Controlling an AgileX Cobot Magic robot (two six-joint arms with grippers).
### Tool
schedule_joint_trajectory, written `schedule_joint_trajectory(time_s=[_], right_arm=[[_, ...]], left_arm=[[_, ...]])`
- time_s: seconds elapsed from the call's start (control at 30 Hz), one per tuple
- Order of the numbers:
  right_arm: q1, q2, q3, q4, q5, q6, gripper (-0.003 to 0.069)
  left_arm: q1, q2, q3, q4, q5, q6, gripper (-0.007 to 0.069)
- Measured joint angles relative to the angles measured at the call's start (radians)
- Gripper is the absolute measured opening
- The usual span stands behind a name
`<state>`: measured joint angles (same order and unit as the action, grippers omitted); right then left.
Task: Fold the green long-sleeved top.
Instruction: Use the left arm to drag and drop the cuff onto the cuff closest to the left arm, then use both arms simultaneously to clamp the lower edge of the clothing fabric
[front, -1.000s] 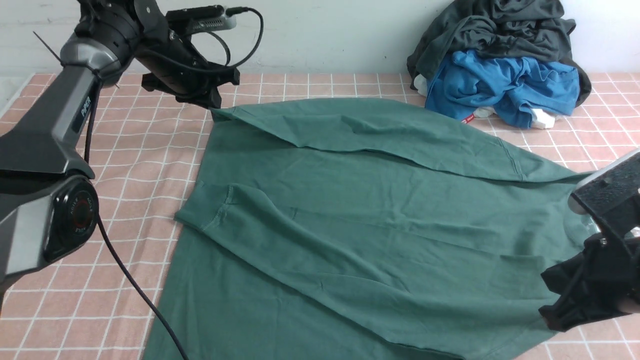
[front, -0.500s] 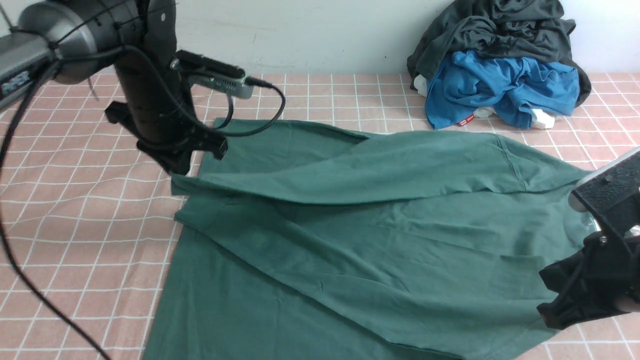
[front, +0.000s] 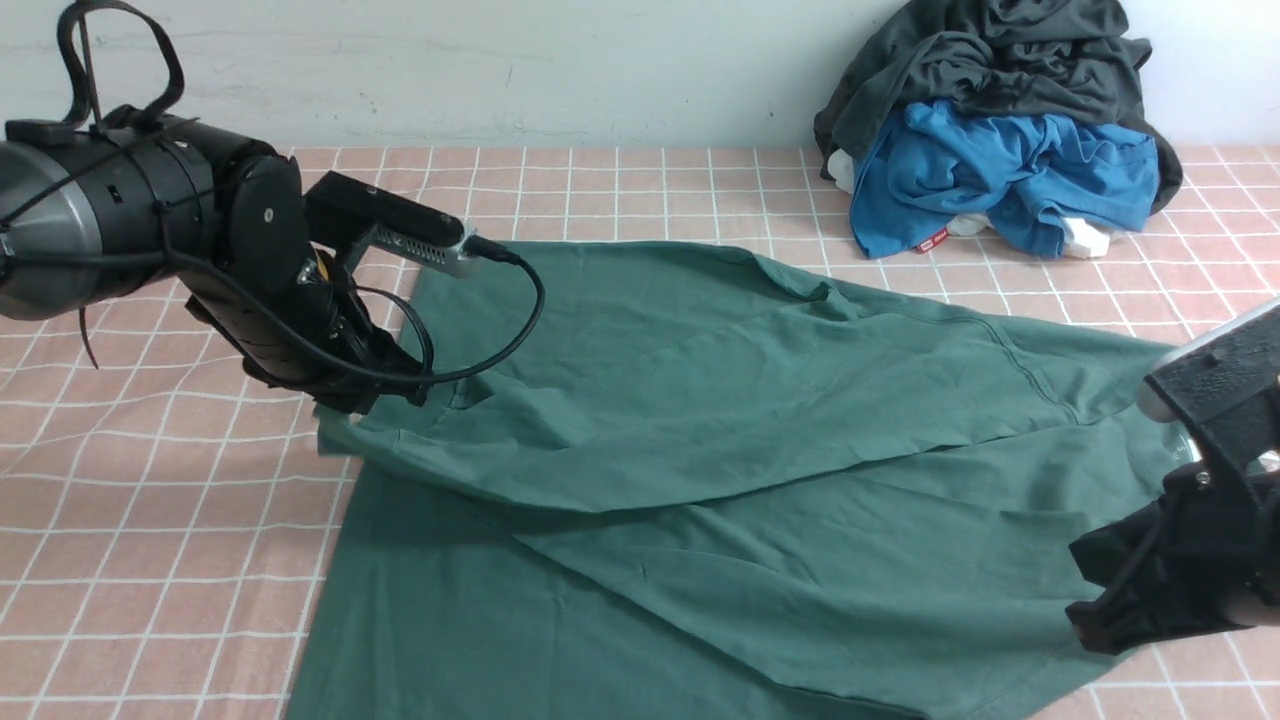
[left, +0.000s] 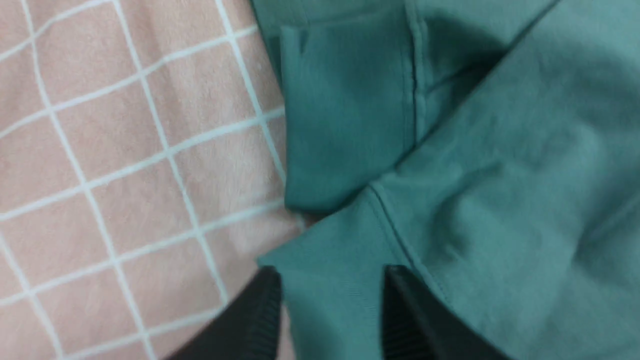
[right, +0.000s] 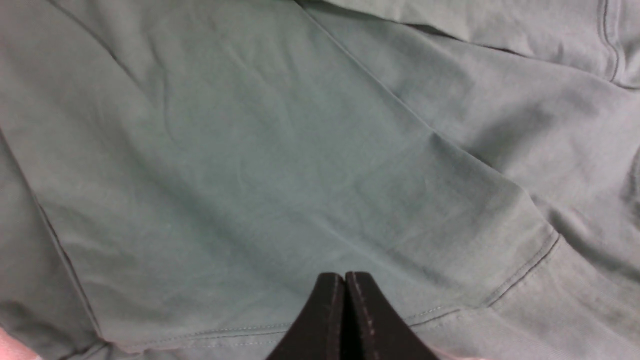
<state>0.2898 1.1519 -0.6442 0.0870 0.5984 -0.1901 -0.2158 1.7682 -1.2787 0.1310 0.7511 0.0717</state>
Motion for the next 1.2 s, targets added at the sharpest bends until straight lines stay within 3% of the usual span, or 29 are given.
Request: schedule_joint_trajectory(time_s=[0.1, 0.2, 0.37, 0.53, 0.6, 0.73, 0.87, 1.07, 1.2], right_arm=[[0.0, 0.0, 0.0, 0.012, 0.0, 0.0, -0.0014], [0.0, 0.0, 0.0, 0.017, 0.014, 0.0, -0.0014], [0.0, 0.0, 0.0, 0.054, 0.066, -0.002, -0.0014], [0.0, 0.0, 0.0, 0.124, 0.092, -0.078, -0.0014], [0.0, 0.0, 0.0, 0.157, 0.094, -0.115, -0.0014], [0.0, 0.0, 0.0, 0.226, 0.096, -0.188, -0.0014], [0.0, 0.0, 0.0, 0.274, 0.103, -0.246, -0.0014], [0.0, -0.041, 0.0, 0.288, 0.142, -0.34, -0.0014], [0.0, -0.131, 0.0, 0.288, 0.148, -0.428, -0.0014]], left_arm=[[0.0, -0.059, 0.01, -0.021, 0.092, -0.017, 0.0422], [-0.016, -0.152, 0.079, -0.063, 0.148, 0.011, 0.047], [-0.122, -0.299, 0.362, -0.105, 0.161, 0.263, 0.0482], [-0.221, -0.322, 0.6, -0.109, 0.03, 0.635, 0.0482], [-0.234, -0.321, 0.648, -0.11, -0.045, 0.722, 0.0482], [-0.234, -0.291, 0.684, -0.109, -0.134, 0.758, 0.0478], [-0.234, -0.267, 0.681, -0.114, -0.123, 0.763, 0.0404], [-0.237, -0.273, 0.68, -0.131, -0.111, 0.739, 0.0097], [-0.237, -0.322, 0.675, -0.115, -0.106, 0.687, 0.0011]])
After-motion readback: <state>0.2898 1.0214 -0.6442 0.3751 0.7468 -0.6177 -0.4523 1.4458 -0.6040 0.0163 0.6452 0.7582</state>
